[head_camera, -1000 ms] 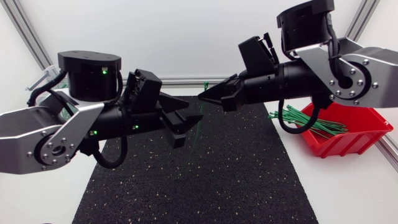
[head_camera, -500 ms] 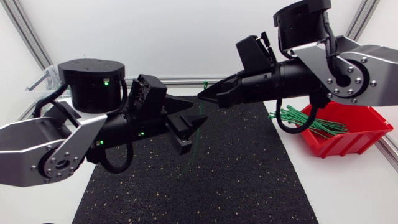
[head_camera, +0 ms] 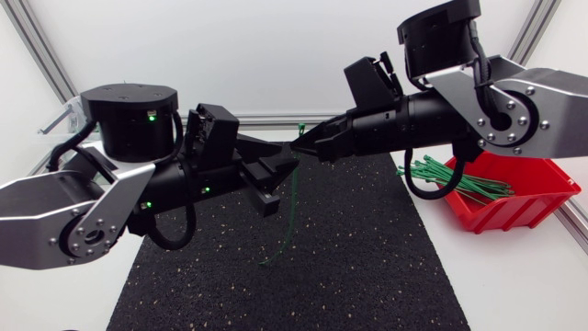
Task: Take a green cable tie from the red box, thread the tail through the head to close it, then place it in the transparent bin on the left.
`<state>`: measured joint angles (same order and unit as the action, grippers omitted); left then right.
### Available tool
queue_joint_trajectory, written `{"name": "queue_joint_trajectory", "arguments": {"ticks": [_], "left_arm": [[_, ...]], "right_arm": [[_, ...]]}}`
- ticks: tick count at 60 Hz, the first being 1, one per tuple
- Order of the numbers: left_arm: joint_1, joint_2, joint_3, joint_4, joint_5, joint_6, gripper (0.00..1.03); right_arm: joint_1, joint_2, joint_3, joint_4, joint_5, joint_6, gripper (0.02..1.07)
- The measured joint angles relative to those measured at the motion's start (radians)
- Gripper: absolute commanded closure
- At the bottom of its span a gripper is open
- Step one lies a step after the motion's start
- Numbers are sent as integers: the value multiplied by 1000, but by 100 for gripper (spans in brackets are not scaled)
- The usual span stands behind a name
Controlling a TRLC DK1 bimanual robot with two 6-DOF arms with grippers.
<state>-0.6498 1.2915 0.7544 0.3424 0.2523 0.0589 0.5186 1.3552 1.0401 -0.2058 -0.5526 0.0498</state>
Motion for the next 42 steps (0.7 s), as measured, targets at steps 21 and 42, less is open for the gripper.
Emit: {"name": "queue_joint_trajectory", "arguments": {"ticks": [21, 42], "left_arm": [[0, 13, 5, 7, 0, -10, 73], [-14, 13, 6, 7, 3, -10, 100]], "right_arm": [[18, 0, 0, 0, 0, 10, 101], [18, 0, 0, 0, 4, 11, 101]]}}
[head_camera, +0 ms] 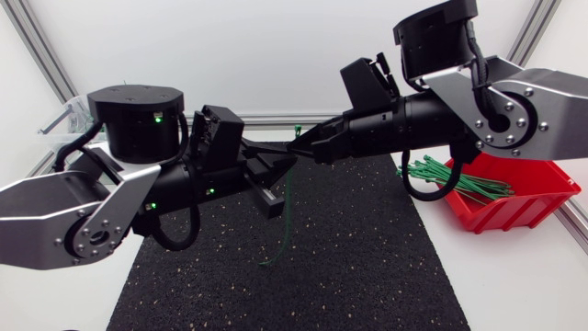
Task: Take a green cable tie from the red box, thread the tail through the head to close it, then place it in the transparent bin on the left.
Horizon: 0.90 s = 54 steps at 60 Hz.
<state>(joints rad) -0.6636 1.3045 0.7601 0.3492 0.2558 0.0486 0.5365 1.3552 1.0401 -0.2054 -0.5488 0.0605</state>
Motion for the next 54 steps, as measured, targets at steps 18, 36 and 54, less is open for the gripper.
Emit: {"name": "queue_joint_trajectory", "arguments": {"ticks": [18, 36, 54], "left_arm": [[-7, 0, 0, -8, 1, 0, 100], [144, 0, 41, -84, 272, -15, 100], [248, 23, 136, -144, 587, -68, 100]], "right_arm": [[11, 0, 0, 0, 7, 0, 81], [-71, -43, 0, -5, -51, -29, 53], [-233, -50, -21, -35, -286, -175, 53]]}}
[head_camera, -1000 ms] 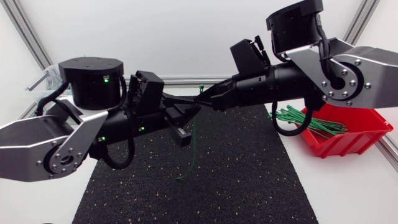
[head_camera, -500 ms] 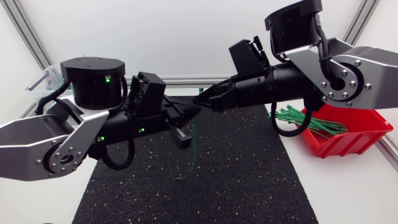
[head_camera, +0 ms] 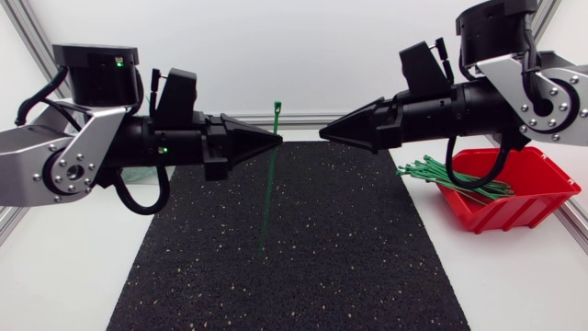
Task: Take a green cable tie from the red box, thread the tail through the head to close it, then place it in the transparent bin on the left.
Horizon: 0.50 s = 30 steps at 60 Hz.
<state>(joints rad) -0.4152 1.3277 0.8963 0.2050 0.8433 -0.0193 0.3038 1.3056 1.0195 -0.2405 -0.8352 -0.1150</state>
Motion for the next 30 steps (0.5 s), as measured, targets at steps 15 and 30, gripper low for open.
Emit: {"name": "queue_joint_trajectory", "arguments": {"ticks": [15, 30], "left_arm": [[10, 17, 64, -3, 107, -171, 100], [16, 18, 66, -3, 183, -304, 100]], "right_arm": [[-31, -31, -44, -94, -158, -96, 53], [31, -119, -71, -101, -213, -103, 53]]}}
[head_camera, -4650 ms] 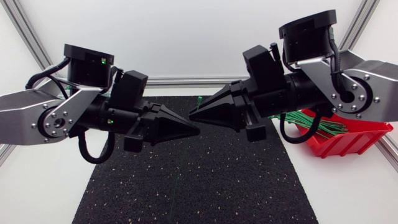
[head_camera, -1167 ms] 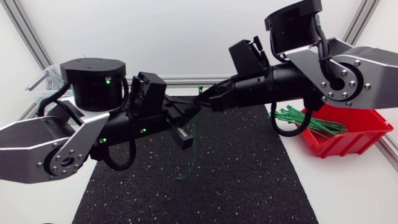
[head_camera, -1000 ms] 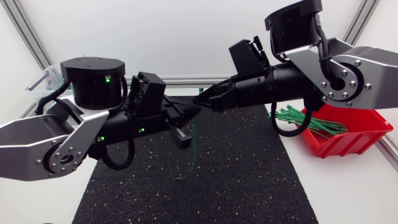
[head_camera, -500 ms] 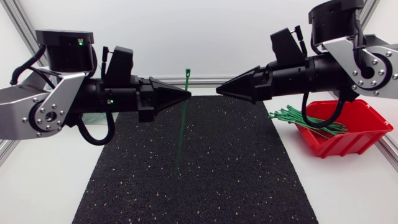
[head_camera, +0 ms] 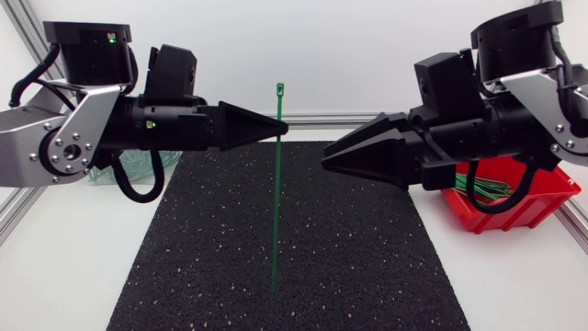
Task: Take a green cable tie from the red box, thread the tail through the head to close it, then place it in the transparent bin on the left.
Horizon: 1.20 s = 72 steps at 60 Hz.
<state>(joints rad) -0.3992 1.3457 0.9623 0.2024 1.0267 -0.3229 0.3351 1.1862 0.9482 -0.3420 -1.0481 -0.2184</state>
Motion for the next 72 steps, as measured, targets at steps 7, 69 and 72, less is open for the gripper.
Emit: {"name": "queue_joint_trajectory", "arguments": {"ticks": [7, 69, 72], "left_arm": [[0, -7, -2, 1, 26, -48, 100], [-56, -86, -62, 88, 65, -175, 100], [-56, -86, -65, 94, 65, -175, 100]], "right_arm": [[47, -2, -6, 4, 1, 1, 54], [148, 61, -23, 221, 5, 126, 79], [155, 61, -23, 222, 5, 126, 80]]}}
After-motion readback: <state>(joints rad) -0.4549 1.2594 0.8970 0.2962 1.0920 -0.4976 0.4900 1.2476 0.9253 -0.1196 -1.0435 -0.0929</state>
